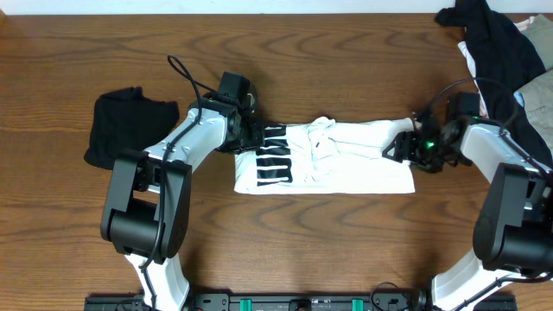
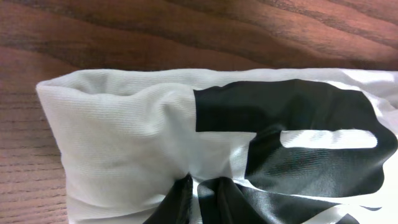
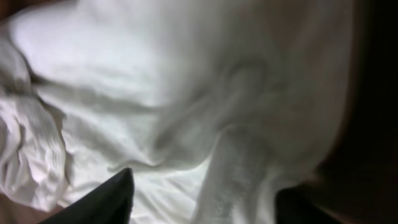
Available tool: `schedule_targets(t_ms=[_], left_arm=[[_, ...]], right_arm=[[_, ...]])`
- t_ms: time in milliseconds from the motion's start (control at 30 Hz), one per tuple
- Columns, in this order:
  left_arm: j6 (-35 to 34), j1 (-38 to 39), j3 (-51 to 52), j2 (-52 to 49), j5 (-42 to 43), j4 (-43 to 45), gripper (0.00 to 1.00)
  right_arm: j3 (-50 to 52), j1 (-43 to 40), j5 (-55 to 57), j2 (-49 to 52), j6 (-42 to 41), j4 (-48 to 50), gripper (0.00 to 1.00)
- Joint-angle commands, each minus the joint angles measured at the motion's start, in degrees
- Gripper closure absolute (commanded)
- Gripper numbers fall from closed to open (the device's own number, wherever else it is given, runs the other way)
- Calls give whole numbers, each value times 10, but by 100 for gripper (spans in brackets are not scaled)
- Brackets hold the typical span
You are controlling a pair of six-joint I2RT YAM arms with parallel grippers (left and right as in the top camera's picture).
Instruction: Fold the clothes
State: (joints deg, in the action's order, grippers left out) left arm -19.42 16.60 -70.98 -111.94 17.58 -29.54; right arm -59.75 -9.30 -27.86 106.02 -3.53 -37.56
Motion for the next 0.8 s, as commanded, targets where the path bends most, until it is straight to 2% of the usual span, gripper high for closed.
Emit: schedule_targets(t_ms=[0, 67, 100, 267, 467, 600, 767], left_arm=[[8, -6, 9, -11, -46, -12, 83], [8, -6, 9, -11, -46, -13, 83], [11, -6, 9, -11, -46, -13, 83], [39, -6, 8, 5, -46, -28, 83], [52, -6, 7, 72, -50, -47, 83], [52, -6, 7, 106, -50, -50, 83], [52, -6, 7, 117, -52, -67, 83]], right_arm=[[25, 19, -6, 28, -19, 0, 65], [25, 17, -5, 28, -25, 3, 97], [25, 16, -2, 28, -28, 3, 99], [24, 4, 44, 24, -37, 3, 99], [4, -36, 78, -9, -26, -9, 99], [-35, -58, 84, -42, -10, -47, 99], [-97, -47, 101, -73, -5, -113, 99]])
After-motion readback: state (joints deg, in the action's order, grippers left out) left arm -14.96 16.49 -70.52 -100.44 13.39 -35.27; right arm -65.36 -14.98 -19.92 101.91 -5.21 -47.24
